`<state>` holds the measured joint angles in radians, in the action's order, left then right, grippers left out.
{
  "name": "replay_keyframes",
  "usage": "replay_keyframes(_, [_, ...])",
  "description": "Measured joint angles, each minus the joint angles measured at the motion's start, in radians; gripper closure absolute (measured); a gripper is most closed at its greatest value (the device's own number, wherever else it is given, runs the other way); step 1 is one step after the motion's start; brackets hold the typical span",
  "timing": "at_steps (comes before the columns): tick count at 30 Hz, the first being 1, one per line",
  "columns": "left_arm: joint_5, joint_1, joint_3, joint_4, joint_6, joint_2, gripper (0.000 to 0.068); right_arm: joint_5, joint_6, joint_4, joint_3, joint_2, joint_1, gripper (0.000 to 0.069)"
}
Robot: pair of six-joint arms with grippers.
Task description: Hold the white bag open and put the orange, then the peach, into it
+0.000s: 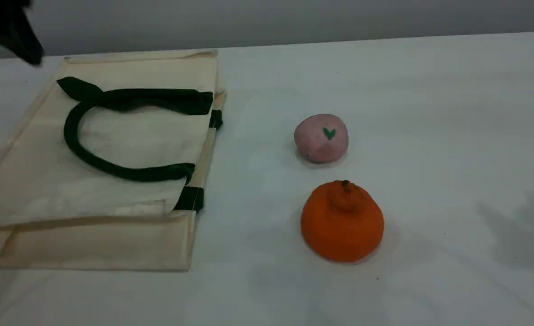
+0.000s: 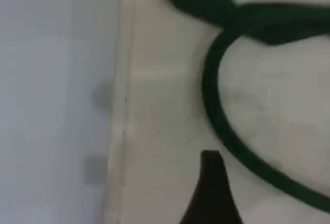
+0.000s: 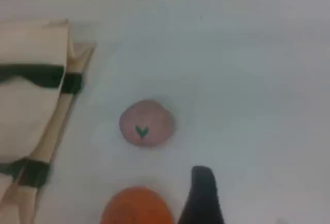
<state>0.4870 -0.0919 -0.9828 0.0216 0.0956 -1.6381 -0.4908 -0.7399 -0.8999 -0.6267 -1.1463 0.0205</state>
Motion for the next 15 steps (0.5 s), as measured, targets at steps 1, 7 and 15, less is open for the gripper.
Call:
replay_keyframes(1, [-0.002, 0.0, -0.006, 0.0, 0.0, -0.033, 0.0186, -0.001, -0.005, -0.005, 0.0, -0.009, 0.0, 0.0178])
replay_keyframes(7, [-0.082, 0.0, -0.018, 0.003, 0.021, -0.168, 0.0186, -0.001, -0.011, -0.005, 0.0, -0.023, 0.0, 0.0178])
replay_keyframes(15, [-0.176, 0.0, -0.025, 0.004, 0.052, -0.266, 0.0186, 0.006, -0.029, -0.014, 0.0, -0.022, 0.0, 0.0178])
